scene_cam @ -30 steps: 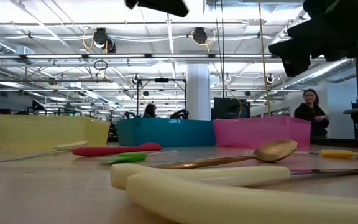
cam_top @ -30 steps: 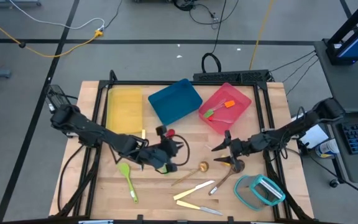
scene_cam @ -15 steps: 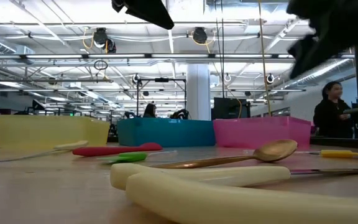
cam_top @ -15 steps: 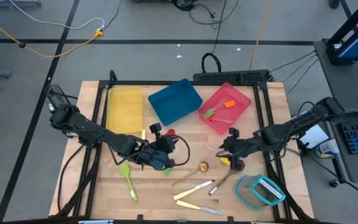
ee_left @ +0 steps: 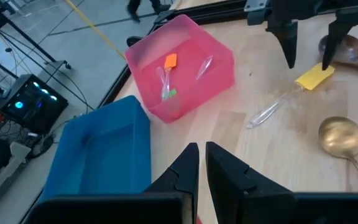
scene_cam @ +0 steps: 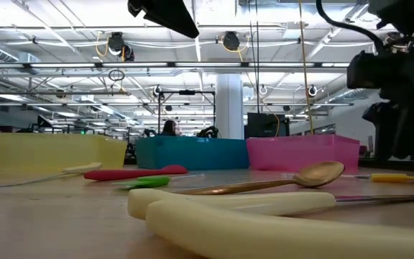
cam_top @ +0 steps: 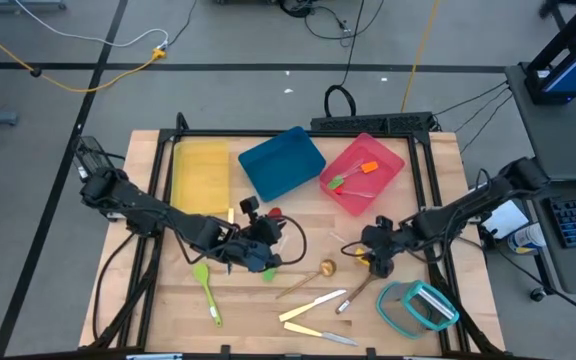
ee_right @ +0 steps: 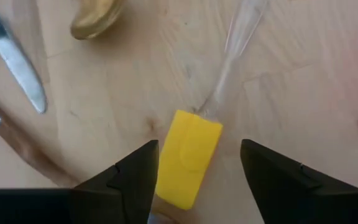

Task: Pick & Place Kitchen Items
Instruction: Put the yellow spatula into the red bin

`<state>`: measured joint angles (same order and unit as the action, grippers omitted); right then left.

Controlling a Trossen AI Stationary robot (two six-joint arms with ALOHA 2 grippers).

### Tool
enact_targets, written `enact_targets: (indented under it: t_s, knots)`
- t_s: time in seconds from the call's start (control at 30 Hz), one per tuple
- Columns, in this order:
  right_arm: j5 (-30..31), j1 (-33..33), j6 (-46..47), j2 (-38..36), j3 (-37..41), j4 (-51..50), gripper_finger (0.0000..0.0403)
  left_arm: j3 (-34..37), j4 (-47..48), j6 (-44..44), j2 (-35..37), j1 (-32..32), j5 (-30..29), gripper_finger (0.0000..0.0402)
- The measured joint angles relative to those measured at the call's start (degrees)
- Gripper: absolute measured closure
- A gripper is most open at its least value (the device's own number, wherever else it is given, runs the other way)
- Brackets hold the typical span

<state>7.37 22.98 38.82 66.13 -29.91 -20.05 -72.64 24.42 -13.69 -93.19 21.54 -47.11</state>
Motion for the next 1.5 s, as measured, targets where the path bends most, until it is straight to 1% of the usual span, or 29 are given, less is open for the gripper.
enact_targets:
  t_s: [0.17, 0.37, 0.6, 0.77, 0.97, 1.1, 1.23, 1.33, 1.43, 1.5]
  knots:
    - [0.01, 0.00, 1.03, 0.35, 3.30, 7.09, 0.0159, 0.02, 0.02, -0.05, 0.00, -0.04, -0.01, 0.0366]
    - [0.05, 0.00, 1.04, 0.35, 8.54, 16.20, 0.0156, 0.02, 0.40, -0.09, 0.00, -0.02, 0.02, 0.0366]
    - [1.32, 0.00, 0.41, 0.15, 11.85, 16.88, 0.0173, 0.02, 0.83, -0.09, 0.00, -0.02, 0.03, 0.0366]
    - [0.96, 0.73, -2.50, 0.22, 12.34, 16.82, 0.0206, 0.02, 0.97, -0.09, 0.00, -0.02, 0.04, 0.0366]
    - [2.85, 2.10, -4.50, 1.07, 12.50, 20.33, 0.0270, 0.04, 1.03, -0.09, -0.01, -0.06, 0.04, 0.0366]
    - [2.92, 2.54, -4.37, 3.52, 12.52, 23.70, 0.0314, 0.04, 1.06, -0.09, -0.02, -0.13, 0.04, 0.0366]
    - [1.61, 2.56, -4.09, 6.48, 12.50, 26.77, 0.0347, 0.04, 1.06, -0.10, -0.02, -0.13, 0.04, 0.0366]
    - [0.91, 2.60, -5.98, 7.74, 12.50, 29.30, 0.0364, 0.04, 1.08, -0.20, -0.02, -0.13, 0.04, 0.0366]
    - [1.06, 2.60, -10.16, 7.64, 12.57, 31.70, 0.0379, 0.04, 1.08, -0.20, -0.02, -0.13, 0.04, 0.0366]
    - [1.37, 2.62, -12.46, 6.77, 12.67, 33.06, 0.0380, 0.04, 1.09, -0.16, -0.02, -0.13, 0.04, 0.0366]
